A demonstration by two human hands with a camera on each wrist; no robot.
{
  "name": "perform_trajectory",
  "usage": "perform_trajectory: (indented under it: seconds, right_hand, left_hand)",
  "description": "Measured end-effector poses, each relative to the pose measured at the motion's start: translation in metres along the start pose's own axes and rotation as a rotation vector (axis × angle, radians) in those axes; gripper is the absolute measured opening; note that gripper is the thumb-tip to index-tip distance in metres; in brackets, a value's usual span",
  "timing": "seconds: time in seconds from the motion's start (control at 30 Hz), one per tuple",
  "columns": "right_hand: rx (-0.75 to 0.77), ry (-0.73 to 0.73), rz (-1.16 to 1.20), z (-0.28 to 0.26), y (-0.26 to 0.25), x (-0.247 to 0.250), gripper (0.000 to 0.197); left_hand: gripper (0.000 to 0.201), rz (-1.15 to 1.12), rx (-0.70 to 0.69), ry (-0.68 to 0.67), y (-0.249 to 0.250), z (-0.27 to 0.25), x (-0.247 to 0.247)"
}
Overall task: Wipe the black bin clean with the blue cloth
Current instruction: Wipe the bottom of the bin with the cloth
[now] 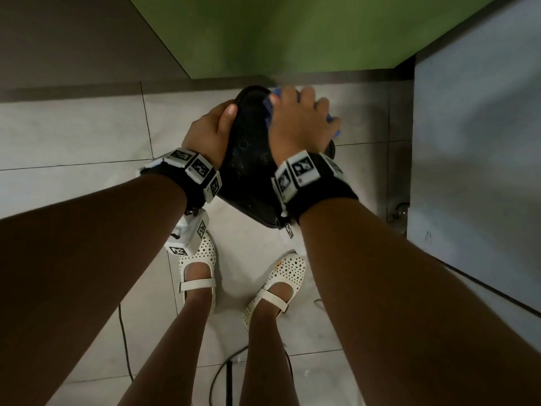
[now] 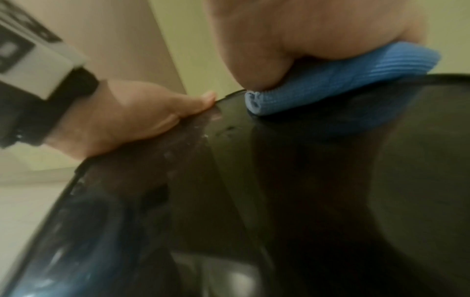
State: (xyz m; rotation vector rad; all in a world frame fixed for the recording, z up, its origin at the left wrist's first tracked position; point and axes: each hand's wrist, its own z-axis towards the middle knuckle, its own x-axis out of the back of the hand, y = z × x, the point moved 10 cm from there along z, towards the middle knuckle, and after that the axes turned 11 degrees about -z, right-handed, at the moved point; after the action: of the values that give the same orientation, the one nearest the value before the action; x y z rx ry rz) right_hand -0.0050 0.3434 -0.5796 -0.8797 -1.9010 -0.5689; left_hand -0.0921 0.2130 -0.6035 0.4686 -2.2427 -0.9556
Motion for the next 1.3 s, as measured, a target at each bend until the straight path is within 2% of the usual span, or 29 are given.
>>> perform_trajectory:
  seconds: [0.13, 0.33, 0.43, 0.57, 0.63, 0.87, 1.03, 1.1, 1.23, 1.3]
  right_hand:
    - [-0.160, 0.002, 0.000, -0.023, 0.048, -0.013, 0.035]
    - [-0.188, 0.058, -0.013, -0.010, 0.049, -0.004, 0.033]
    - [-0.110, 0.075, -0.049, -0.003, 0.032, 0.001, 0.034]
    - [0.134, 0.090, -0.072, 0.005, -0.013, 0.007, 0.040]
    - [0.155, 0.106, -0.073, 0.006, -0.018, 0.010, 0.041]
    - [-0.122, 0.119, -0.005, -0.016, 0.040, -0.006, 0.047]
    - [-0.177, 0.214, 0.007, -0.041, 0.049, -0.015, 0.051]
    - [-0.136, 0.269, -0.056, -0.060, 0.042, -0.020, 0.051]
    - [0.106, 0.262, -0.128, -0.107, 0.004, -0.044, 0.054]
    - [0.183, 0.248, -0.127, -0.114, -0.012, -0.049, 0.055]
  left_hand:
    - [0.043, 0.014, -0.004, 0.004, 0.000, 0.000, 0.000]
    - [0.043, -0.010, 0.037, 0.024, -0.004, -0.002, -0.012]
    - [0.043, -0.005, 0.050, 0.040, -0.005, -0.002, -0.015]
    - [0.044, -0.053, 0.034, 0.059, -0.010, 0.001, -0.014]
    - [0.044, -0.076, 0.028, 0.084, -0.013, 0.001, -0.011]
    - [0.043, -0.103, 0.020, 0.092, -0.014, -0.001, -0.011]
    - [0.043, -0.183, 0.013, 0.050, -0.014, 0.000, -0.011]
    - [0.042, -0.215, 0.017, 0.035, -0.015, 0.000, -0.012]
    - [0.042, -0.265, 0.009, 0.003, -0.015, 0.001, -0.014]
    - [0.044, -0.256, -0.005, -0.001, -0.015, 0.002, -0.014]
